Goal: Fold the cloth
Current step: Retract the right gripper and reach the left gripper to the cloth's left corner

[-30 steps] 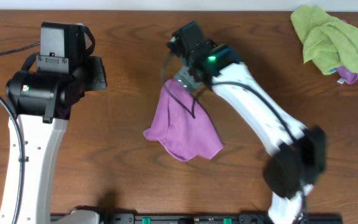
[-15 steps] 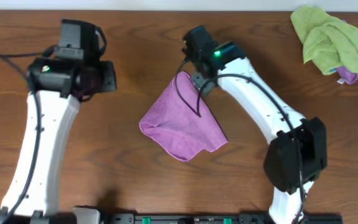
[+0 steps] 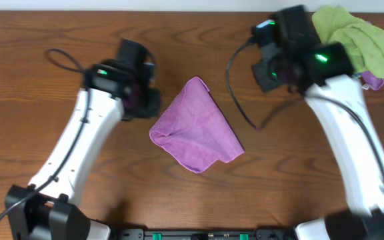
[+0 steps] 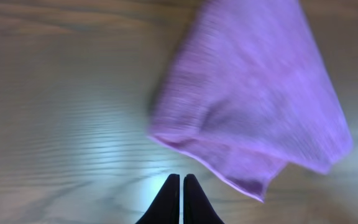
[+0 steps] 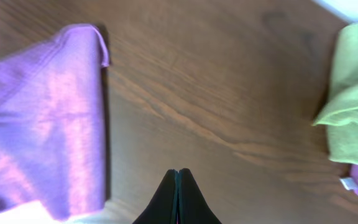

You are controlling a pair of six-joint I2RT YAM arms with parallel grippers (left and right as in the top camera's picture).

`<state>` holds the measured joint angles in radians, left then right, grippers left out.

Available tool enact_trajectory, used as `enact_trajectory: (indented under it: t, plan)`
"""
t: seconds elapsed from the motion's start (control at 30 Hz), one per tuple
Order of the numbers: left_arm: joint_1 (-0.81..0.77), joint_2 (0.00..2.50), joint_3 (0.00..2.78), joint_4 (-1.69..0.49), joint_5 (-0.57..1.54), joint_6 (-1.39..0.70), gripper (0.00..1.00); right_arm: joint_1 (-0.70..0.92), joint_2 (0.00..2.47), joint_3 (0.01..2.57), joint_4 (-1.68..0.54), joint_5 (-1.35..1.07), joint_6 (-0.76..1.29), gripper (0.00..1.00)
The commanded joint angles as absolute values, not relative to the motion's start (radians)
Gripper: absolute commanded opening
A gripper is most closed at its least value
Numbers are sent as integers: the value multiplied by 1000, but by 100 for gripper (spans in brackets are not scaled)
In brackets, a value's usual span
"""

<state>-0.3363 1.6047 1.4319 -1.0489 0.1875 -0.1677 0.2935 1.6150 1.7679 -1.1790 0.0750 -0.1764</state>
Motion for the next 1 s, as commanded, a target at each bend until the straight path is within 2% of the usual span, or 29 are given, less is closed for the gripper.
enact_trajectory:
  t: [0.0, 0.3, 0.8, 0.97]
  plan:
    - [-432, 1605, 1394, -1021, 136, -181, 6, 286, 1538, 1746, -1200, 25, -194, 2]
    - [-472, 1610, 1168, -827, 132, -222, 6, 253, 1252, 1460, -1162, 25, -201, 2]
    - [-474, 1811, 1132, -700, 176, -205, 6, 254, 1229, 1438, -1163, 18, -191, 2]
    - [-472, 1863, 1132, -661, 80, -198, 6, 254, 1229, 1438, -1163, 17, -191, 2]
